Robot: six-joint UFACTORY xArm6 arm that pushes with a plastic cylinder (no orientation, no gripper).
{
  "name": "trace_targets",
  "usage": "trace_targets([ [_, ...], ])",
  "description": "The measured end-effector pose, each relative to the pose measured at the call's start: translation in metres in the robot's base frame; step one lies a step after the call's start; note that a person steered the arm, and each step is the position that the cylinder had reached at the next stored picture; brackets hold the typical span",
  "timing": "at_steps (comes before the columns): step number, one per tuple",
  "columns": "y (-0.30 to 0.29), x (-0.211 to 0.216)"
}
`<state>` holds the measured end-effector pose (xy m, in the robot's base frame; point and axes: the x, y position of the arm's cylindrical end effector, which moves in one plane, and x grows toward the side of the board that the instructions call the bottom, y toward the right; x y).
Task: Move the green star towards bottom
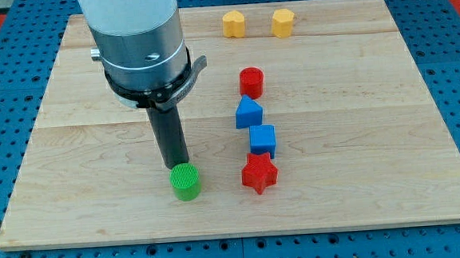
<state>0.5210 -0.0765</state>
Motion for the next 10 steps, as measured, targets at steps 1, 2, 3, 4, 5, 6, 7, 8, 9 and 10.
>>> trace_targets([
  [1,-0.009,0.021],
  [2,-0.004,-0.004],
  [3,-0.019,-0.095],
  [4,-0.036,-0.204],
  [5,-0.051,-0.298],
  [6,-0.072,-0.329],
  [7,-0.121,-0.305],
  [8,-0.090,-0.281],
  [9,-0.052,-0.252],
  [10,-0.062,-0.226],
])
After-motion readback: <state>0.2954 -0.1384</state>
